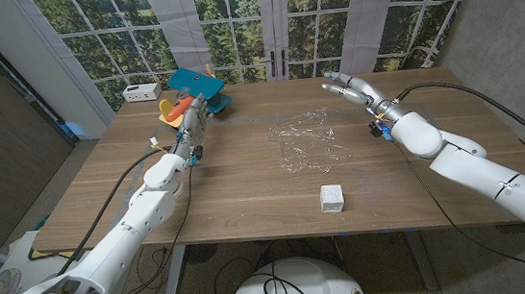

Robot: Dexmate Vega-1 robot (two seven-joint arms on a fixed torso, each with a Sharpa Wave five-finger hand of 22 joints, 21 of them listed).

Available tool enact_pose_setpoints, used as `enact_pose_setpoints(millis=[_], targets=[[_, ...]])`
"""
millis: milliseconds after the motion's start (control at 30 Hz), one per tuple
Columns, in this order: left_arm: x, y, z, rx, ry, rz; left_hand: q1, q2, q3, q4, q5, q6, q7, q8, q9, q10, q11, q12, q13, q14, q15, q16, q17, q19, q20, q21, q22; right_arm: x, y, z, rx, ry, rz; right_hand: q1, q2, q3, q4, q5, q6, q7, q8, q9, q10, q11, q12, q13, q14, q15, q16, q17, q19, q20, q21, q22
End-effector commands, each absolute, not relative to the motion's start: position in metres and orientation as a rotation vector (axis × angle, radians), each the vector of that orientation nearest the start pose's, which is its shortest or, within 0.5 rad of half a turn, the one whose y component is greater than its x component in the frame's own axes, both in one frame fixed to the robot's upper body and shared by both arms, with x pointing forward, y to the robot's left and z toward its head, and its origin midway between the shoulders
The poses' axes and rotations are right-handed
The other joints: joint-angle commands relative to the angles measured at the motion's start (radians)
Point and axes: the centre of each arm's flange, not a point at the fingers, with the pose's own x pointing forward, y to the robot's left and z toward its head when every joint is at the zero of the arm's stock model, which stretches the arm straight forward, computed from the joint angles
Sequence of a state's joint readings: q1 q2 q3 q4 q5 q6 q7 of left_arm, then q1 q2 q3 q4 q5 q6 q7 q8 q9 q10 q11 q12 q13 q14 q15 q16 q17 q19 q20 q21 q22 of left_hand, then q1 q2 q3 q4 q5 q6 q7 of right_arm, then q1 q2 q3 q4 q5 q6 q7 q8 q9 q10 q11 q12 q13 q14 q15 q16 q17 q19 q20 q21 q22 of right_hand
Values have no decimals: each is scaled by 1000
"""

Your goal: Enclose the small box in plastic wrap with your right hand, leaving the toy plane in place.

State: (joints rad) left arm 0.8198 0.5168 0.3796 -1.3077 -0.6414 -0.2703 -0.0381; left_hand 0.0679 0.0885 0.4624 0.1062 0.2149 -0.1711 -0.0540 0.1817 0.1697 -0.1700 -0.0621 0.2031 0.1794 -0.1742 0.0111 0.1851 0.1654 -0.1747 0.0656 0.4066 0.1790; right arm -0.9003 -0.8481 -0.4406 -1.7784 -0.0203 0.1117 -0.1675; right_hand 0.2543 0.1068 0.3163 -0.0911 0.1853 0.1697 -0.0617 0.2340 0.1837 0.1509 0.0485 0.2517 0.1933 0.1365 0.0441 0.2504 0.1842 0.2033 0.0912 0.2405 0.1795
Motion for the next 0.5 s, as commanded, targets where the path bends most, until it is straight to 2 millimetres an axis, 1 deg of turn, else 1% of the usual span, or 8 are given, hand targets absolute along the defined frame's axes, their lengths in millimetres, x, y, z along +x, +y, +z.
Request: enact_pose_setpoints(millis=[33, 200, 500], targets=[[655, 282, -16, -16, -594, -232, 5, 7, 0, -6, 5, -170, -11, 8, 4, -140, 11, -1, 2, -160, 7, 3, 6, -93, 8, -1, 4, 541, -235, 47, -1008, -900, 90, 14, -5, 6, -14, 8, 42, 7, 12, 5, 37, 4, 9, 3, 34, -5, 8, 5, 24, -1, 7, 3], [654, 282, -16, -16, -590, -239, 5, 6, -1, -6, 5, -167, -13, 9, 4, -138, 12, 0, 2, -156, 8, 3, 6, -91, 10, -1, 5, 535, -230, 49, -1053, -924, 93, 24, -4, 11, -22, 9, 46, 6, 10, 5, 45, 1, 9, 4, 42, -11, 7, 5, 33, -2, 9, 3], [653, 282, -14, -10, -589, -246, 5, 6, -2, -7, 5, -158, -15, 10, 5, -132, 18, 2, 2, -151, 9, 3, 6, -88, 17, -3, 5, 516, -217, 52, -1129, -989, 96, 32, -9, 13, -29, 10, 50, -2, 7, 6, 49, -3, 7, 4, 49, -18, 6, 4, 38, -4, 9, 3]])
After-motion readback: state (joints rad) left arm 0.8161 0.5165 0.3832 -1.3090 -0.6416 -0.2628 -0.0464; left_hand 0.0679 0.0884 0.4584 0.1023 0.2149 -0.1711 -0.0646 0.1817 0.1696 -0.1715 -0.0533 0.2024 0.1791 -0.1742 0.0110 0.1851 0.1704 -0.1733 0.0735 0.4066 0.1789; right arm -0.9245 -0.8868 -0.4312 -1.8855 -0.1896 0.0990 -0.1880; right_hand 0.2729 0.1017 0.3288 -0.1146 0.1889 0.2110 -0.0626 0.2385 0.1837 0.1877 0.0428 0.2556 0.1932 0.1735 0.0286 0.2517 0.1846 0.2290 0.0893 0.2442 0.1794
